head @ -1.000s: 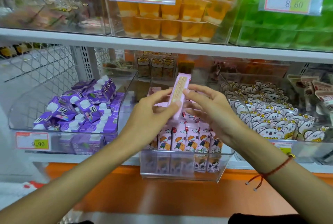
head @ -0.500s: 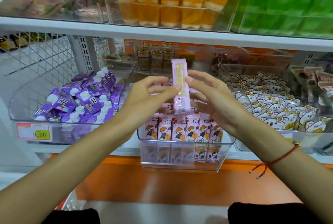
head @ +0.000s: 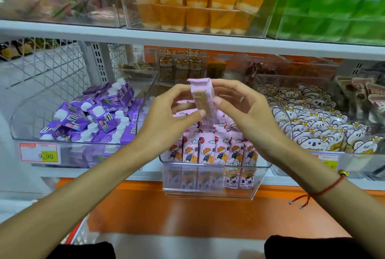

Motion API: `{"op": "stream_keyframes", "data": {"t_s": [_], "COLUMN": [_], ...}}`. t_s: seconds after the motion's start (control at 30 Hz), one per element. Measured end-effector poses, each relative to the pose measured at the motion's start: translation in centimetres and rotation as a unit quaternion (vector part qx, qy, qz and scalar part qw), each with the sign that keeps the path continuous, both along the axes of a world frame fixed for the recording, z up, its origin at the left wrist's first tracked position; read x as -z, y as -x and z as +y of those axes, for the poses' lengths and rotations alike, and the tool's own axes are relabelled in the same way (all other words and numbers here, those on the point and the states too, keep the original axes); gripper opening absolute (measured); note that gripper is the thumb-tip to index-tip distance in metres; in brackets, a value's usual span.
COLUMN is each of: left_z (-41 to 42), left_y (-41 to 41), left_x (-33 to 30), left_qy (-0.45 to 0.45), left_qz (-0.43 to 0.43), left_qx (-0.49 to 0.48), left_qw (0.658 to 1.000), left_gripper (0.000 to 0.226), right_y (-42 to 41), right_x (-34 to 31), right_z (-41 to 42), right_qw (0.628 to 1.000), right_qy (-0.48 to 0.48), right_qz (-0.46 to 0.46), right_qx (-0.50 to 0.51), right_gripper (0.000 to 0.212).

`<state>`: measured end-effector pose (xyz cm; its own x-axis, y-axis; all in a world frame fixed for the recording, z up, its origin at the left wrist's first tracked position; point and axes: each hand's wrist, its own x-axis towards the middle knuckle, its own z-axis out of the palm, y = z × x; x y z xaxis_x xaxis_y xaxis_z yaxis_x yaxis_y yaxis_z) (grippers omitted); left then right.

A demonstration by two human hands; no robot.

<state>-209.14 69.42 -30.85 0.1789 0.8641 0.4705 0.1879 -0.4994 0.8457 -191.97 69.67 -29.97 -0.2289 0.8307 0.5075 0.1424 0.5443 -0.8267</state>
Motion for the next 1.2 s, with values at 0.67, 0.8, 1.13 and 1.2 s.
{"op": "stream_keyframes", "data": {"t_s": [0.67, 0.8, 1.13, 1.2], "left_z": [0.0, 0.9, 6.7, 8.2], "left_y": [0.9, 2.0, 3.3, 2.9], "left_x": [-0.5, -1.0, -0.2, -0.3], "left_qy": [-0.089, -0.115, -0.047, -0.029], "left_qz": [0.045, 0.052, 0.095, 0.147], "left_qx": [-0.022, -0.051, -0.171, -0.176], "left_qw": [0.995, 0.991, 0.980, 0.973], "left_gripper": [0.044, 0.039, 0.022, 0.022], "right_y": [-0.7, -0.7, 1.6, 2.4], "right_x": [0.0, 0.2, 1.7, 2.0], "right_z": [1.7, 2.0, 9.8, 11.9], "right_qw": [0.925, 0.948, 0.892, 0.864], "right_qy": [0.286, 0.242, 0.016, 0.016], "right_qz": [0.241, 0.195, -0.434, -0.485], "right_qx": [0.066, 0.063, 0.128, 0.133], "right_gripper": [0.019, 0.022, 0.039, 0.040]}}
